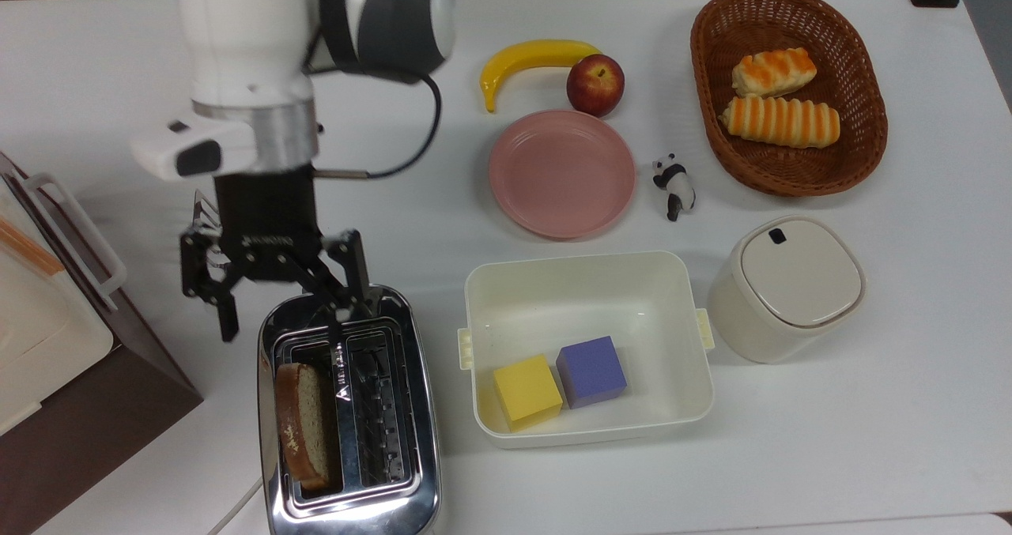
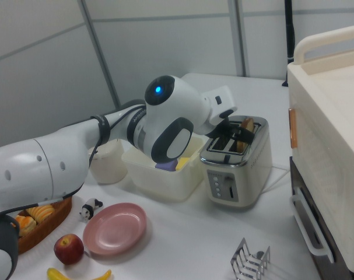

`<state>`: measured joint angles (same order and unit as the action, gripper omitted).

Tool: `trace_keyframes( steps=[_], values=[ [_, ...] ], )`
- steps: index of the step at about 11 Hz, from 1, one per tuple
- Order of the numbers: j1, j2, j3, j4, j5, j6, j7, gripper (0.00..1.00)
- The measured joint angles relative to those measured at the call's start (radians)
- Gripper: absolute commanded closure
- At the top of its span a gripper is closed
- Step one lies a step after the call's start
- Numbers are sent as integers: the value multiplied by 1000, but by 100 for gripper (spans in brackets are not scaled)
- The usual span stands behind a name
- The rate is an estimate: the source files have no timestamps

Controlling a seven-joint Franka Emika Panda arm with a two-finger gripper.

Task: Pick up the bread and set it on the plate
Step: 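Move the open gripper over the toaster and lower it toward the bread slice, then close the gripper on the edge of the bread slice in the toaster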

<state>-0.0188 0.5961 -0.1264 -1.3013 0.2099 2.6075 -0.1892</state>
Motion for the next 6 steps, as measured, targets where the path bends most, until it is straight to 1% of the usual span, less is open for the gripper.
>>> trace_keyframes(
  steps=[1, 2, 3, 4, 5, 6],
  values=[
    [10, 16, 0, 0, 0, 41, 1, 5],
    [19, 29, 1, 0, 0, 75, 3, 21],
    [23, 39, 1, 0, 0, 100, 6, 49],
    [24, 46, 3, 0, 0, 119, 7, 63],
    [24, 48, 5, 0, 4, 124, 17, 73],
    [24, 48, 6, 1, 21, 124, 46, 78]
  ],
)
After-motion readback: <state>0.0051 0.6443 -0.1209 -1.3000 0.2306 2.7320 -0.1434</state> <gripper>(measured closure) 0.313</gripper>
